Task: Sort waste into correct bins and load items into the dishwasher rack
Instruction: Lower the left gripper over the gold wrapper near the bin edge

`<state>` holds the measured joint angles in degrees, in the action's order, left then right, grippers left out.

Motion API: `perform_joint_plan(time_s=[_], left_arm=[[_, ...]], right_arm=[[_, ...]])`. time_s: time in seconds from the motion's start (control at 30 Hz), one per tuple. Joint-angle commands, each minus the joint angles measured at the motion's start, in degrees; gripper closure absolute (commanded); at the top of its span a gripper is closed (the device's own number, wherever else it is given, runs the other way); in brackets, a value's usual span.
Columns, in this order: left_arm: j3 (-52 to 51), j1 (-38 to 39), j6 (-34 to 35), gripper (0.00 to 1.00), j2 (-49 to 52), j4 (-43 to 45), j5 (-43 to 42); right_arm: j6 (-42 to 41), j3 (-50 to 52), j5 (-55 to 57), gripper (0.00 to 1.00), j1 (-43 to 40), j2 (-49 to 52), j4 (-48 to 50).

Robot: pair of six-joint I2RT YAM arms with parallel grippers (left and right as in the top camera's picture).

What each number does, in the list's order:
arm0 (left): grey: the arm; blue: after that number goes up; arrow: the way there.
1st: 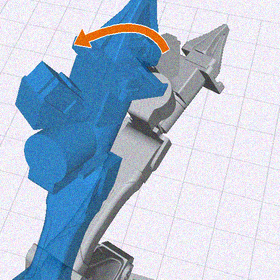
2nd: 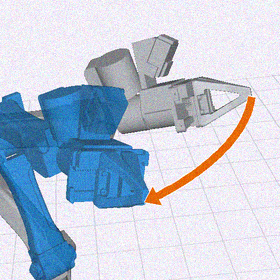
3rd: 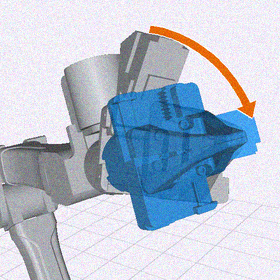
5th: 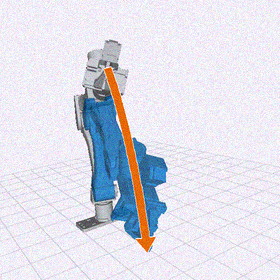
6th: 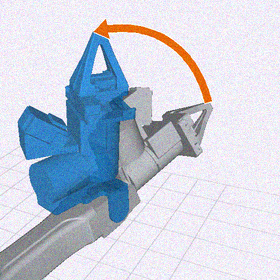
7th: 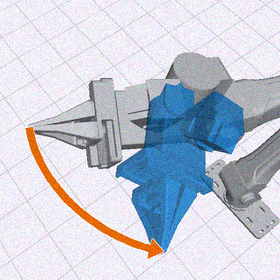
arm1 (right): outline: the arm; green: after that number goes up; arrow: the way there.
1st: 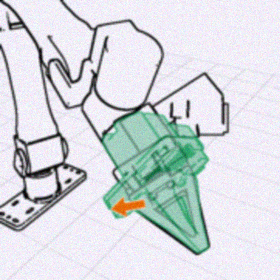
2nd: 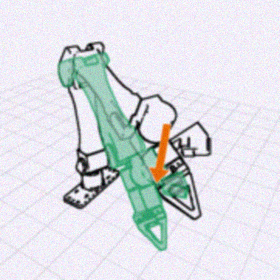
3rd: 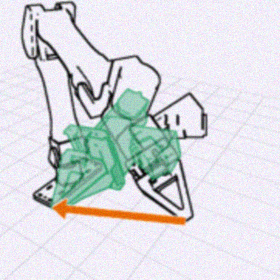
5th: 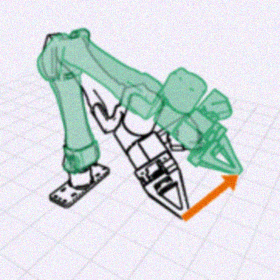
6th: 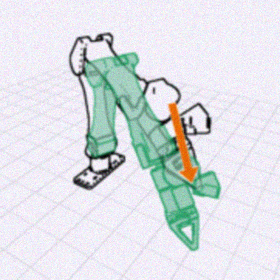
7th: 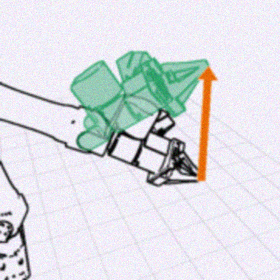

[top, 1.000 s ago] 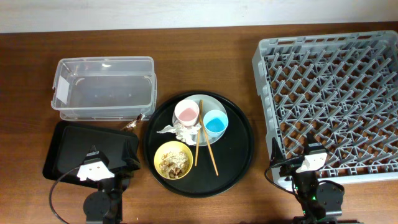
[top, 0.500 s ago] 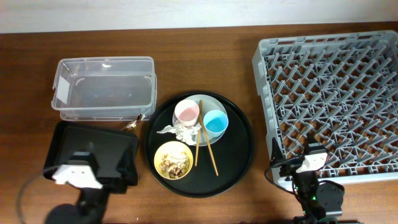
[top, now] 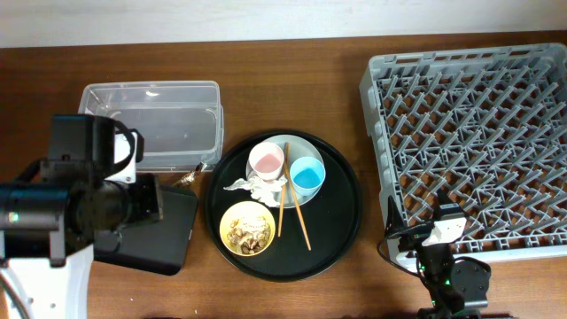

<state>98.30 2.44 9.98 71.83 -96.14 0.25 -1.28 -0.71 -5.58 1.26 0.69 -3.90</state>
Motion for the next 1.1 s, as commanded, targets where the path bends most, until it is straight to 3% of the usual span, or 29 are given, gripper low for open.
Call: perform_joint_plan(time_s=[0.0, 0.07, 0.13, 0.33, 0.43, 0.47, 0.57, 0.63, 0.83, 0.93, 1.07], left_arm=[[-1.7, -0.3, 6.1, 0.98, -1.4, -0.1, 10.5], [-2.4, -0.3, 6.1, 0.91, -1.6, 0.7, 10.4], [-4.2, -0.3, 6.1, 0.73, -1.4, 1.5, 9.5], [-16.0, -0.2, 6.1, 0.71, -1.4, 6.2, 7.1], [-25.2, -0.3, 6.0, 0.56, -1.4, 11.7, 6.2], [-28.5, -0.3, 6.1, 0.56, -1.4, 14.5, 7.5], [-33.1, -0.3, 7.4, 0.57, -1.4, 21.8, 6.5], [-34.1, -0.3, 10.6, 0.7, -1.4, 28.0, 6.4], [-39.9, -0.2, 9.6, 0.84, -0.5, 44.0, 9.6], [-44.6, -0.2, 5.4, 0.95, 1.0, 51.5, 9.6], [-49.4, -0.2, 1.4, 0.98, 4.0, 59.5, 9.6]], right_arm=[[-0.1, 0.4, 0.1, 0.01, 0.2, -0.4, -0.1], [-0.1, 0.4, 0.1, 0.01, 0.2, -0.4, -0.1], [-0.1, 0.4, 0.1, 0.01, 0.2, -0.4, -0.1], [-0.1, 0.4, 0.1, 0.01, 0.2, -0.4, -0.1], [-0.1, 0.4, 0.1, 0.01, 0.2, -0.4, -0.1], [-0.1, 0.4, 0.1, 0.01, 0.2, -0.4, -0.1], [-0.1, 0.4, 0.1, 0.01, 0.2, -0.4, 0.0], [-0.1, 0.4, 0.1, 0.01, 0.2, -0.4, -0.1], [-0.1, 0.4, 0.1, 0.01, 0.2, -0.4, -0.1], [-0.1, 0.4, 0.1, 0.01, 0.2, -0.4, -0.1], [-0.1, 0.4, 0.1, 0.01, 0.2, -0.4, -0.1]])
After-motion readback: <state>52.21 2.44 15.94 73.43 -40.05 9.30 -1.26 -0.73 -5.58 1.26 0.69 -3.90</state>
